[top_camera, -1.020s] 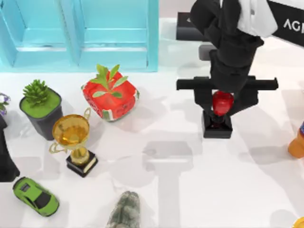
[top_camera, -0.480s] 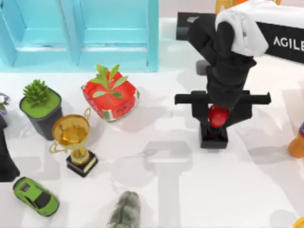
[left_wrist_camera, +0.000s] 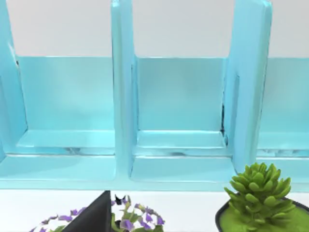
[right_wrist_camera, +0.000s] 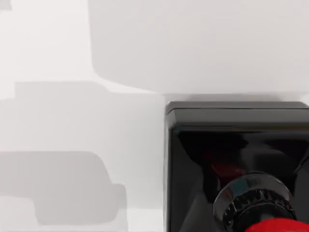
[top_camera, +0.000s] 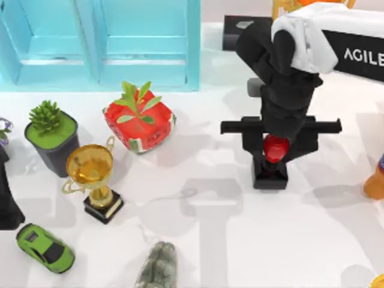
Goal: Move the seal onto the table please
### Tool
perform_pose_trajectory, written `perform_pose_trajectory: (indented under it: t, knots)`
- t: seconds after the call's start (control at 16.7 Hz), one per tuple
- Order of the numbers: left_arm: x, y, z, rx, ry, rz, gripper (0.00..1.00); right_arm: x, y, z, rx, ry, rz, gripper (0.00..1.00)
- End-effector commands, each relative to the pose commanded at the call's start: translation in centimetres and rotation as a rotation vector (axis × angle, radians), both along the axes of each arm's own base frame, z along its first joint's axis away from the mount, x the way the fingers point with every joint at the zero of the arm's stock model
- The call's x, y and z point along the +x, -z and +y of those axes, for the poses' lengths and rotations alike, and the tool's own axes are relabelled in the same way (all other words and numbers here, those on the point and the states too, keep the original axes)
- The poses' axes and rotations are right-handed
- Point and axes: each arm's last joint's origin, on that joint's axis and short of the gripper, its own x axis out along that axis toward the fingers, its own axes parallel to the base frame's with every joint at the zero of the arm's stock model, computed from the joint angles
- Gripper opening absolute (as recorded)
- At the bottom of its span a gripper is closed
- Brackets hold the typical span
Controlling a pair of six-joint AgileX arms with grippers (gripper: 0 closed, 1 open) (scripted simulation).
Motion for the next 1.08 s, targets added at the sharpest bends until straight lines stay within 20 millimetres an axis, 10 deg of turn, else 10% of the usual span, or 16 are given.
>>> perform_pose_trajectory:
  t: [0.54, 1.08]
  knots:
    - [0.0, 0.0, 0.0, 0.0, 0.0, 0.0, 1.0, 0.0, 0.0, 0.0, 0.0, 0.0, 0.0, 0.98]
    - [0.0, 0.0, 0.0, 0.0, 0.0, 0.0, 1.0, 0.04, -0.02, -0.07, 0.0, 0.002, 0.0, 1.0]
